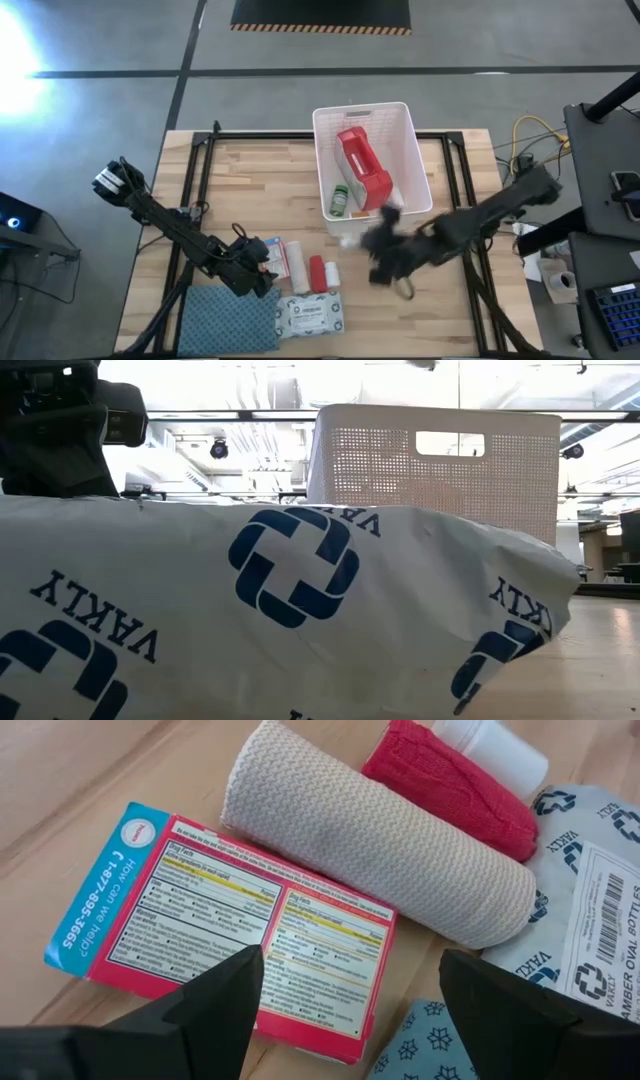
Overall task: Pick & place medical supplies in basket/bin
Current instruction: Put the white gauze into the white bin, then adjust the white bin
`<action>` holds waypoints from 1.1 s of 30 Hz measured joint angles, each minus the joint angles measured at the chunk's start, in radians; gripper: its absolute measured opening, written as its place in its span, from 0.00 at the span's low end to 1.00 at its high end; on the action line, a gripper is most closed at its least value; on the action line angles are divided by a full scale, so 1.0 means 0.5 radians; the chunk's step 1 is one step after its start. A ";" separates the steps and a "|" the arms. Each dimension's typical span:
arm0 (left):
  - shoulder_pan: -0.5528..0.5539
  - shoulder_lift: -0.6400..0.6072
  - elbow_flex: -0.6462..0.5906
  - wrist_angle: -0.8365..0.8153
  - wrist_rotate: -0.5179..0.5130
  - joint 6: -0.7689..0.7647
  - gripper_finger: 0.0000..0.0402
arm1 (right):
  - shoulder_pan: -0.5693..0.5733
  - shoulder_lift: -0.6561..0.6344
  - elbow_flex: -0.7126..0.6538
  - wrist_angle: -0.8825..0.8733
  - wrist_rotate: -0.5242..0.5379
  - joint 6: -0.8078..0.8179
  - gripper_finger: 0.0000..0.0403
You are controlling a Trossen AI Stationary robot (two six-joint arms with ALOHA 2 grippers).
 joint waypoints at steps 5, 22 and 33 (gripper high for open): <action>0.000 0.000 0.000 0.001 0.000 0.000 0.70 | -0.211 -0.307 -0.002 -0.022 0.607 0.156 0.27; 0.000 -0.001 0.030 0.000 -0.004 -0.014 0.70 | -0.920 -0.136 0.033 -0.039 -0.564 0.033 0.56; 0.000 -0.001 0.038 -0.001 -0.010 -0.006 0.70 | -0.609 -0.207 0.035 -0.127 -0.510 -0.147 0.74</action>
